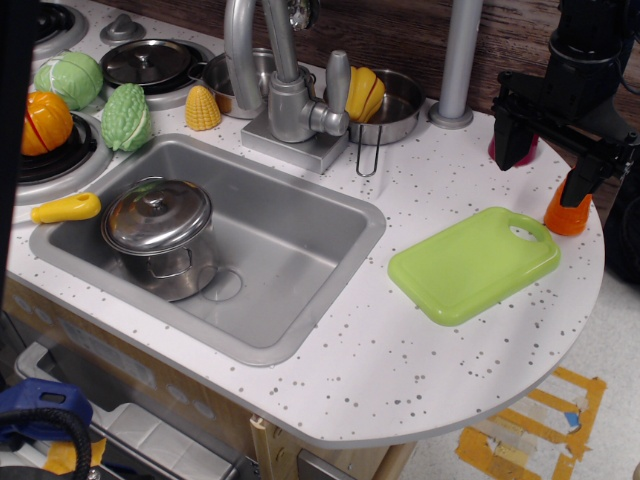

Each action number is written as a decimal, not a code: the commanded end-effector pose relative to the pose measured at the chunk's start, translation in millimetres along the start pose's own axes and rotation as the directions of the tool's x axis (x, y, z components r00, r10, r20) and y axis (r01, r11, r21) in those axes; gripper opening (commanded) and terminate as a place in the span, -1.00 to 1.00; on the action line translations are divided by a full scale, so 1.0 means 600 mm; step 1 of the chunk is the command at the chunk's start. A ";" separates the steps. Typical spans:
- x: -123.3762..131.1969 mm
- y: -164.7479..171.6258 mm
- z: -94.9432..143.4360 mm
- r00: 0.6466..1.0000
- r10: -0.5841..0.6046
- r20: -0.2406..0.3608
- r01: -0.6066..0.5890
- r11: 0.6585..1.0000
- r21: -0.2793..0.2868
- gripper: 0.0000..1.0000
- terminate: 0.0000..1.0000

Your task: Put carrot on cutting board

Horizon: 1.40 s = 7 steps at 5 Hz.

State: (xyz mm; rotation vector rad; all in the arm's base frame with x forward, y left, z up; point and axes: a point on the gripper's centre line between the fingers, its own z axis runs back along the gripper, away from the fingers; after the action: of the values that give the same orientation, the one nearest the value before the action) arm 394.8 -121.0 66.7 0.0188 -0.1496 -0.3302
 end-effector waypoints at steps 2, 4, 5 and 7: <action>0.033 0.006 0.003 0.999 -0.032 0.028 0.031 0.999 0.027 1.00 -1.00; 0.078 -0.003 0.000 0.995 -0.077 0.070 0.075 0.997 0.037 1.00 -1.00; 0.081 -0.016 -0.008 0.994 -0.066 0.086 0.066 0.998 0.008 1.00 -1.00; 0.077 -0.019 -0.031 0.989 -0.067 0.132 0.072 0.997 -0.034 1.00 -1.00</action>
State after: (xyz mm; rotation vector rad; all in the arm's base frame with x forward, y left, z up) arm 430.1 -150.5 27.3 -0.0591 -0.2125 -0.4069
